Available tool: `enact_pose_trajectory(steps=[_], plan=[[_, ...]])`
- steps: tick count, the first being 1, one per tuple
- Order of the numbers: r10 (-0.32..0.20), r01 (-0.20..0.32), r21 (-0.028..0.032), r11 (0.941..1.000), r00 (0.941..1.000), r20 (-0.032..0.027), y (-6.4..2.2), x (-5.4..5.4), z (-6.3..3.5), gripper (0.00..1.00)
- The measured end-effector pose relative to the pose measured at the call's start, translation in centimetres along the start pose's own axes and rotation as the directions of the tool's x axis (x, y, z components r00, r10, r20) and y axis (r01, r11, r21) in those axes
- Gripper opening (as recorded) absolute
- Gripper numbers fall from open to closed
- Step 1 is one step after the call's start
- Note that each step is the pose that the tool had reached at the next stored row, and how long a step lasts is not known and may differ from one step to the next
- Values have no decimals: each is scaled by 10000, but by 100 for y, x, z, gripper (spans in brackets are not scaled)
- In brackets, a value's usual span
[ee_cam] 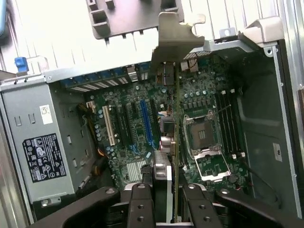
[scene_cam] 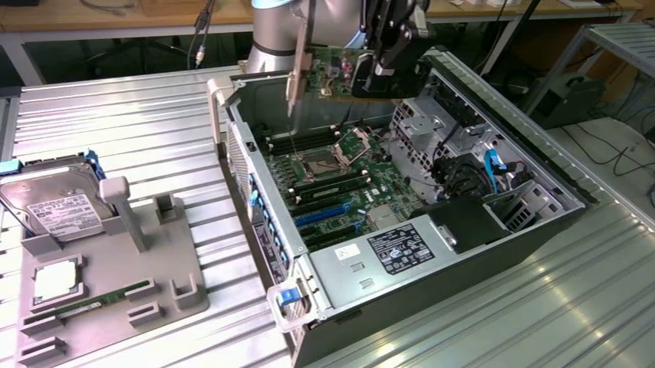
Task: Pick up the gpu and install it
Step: 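Insert the gpu into the slot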
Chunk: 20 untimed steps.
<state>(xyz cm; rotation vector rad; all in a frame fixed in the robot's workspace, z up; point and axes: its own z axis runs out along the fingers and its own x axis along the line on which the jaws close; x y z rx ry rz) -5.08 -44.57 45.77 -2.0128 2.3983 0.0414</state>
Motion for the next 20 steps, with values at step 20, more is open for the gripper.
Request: enact_pose_trajectory(steps=[20], plan=[[-958,951,673,9932,9954,66,-33,-11,154,28]])
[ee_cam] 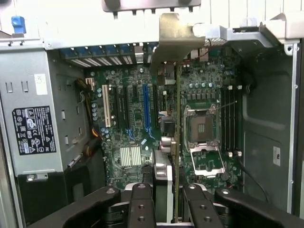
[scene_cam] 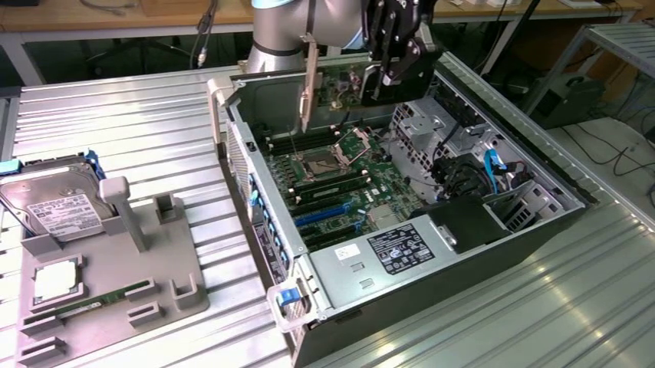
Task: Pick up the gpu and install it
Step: 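Insert the gpu into the slot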
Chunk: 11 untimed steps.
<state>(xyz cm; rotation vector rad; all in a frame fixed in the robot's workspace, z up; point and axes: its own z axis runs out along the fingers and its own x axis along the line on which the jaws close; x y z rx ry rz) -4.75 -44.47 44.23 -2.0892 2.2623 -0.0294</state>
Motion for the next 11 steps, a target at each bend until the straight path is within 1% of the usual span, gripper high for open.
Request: enact_pose_trajectory(steps=[7,9,10,11], plan=[[109,-109,-9,9999,9999,-8,13,-18,110,28],[-20,20,-13,10000,10000,0,13,-31,140,28],[-90,90,-16,10000,10000,17,14,-30,147,28],[-315,315,-24,9995,9995,34,14,-30,161,28]])
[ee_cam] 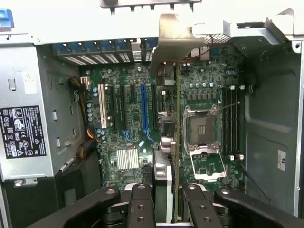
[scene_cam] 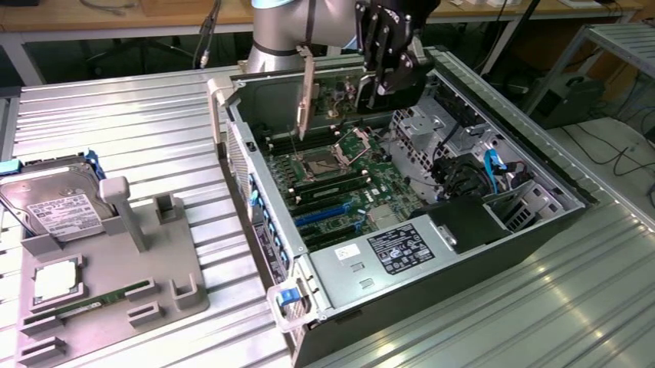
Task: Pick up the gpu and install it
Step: 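Insert the gpu into the slot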
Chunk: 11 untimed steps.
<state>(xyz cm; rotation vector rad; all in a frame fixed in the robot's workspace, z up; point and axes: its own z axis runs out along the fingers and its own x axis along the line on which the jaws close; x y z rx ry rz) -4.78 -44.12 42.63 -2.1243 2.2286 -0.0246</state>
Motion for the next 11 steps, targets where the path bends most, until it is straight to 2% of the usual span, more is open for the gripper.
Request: enact_pose_trajectory(steps=[2,7,9,11], plan=[[-224,224,-7,9997,9997,13,1,1,27,28],[-264,264,-9,9997,9996,32,16,-41,102,28],[-265,265,-10,9996,9996,30,88,-67,121,28],[-263,263,-16,9997,9996,33,116,-71,148,28]])
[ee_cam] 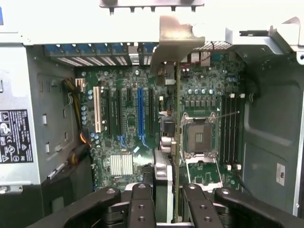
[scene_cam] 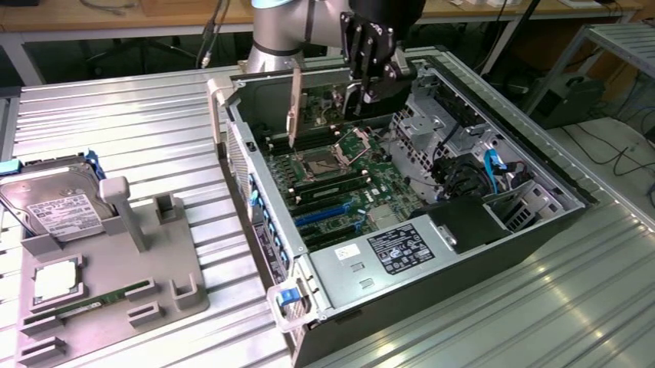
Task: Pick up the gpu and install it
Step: 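Insert the gpu into the slot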
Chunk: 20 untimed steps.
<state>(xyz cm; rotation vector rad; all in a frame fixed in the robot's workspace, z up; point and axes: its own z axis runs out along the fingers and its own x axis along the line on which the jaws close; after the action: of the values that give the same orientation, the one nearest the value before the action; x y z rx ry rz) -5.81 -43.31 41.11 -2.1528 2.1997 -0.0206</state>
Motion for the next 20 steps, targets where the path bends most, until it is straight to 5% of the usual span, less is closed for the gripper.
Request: enact_pose_trajectory(steps=[14,20], plan=[[-1,1,-24,10000,10000,-4,29,39,266,28],[26,-26,-141,9999,10000,-10,68,42,346,28]])
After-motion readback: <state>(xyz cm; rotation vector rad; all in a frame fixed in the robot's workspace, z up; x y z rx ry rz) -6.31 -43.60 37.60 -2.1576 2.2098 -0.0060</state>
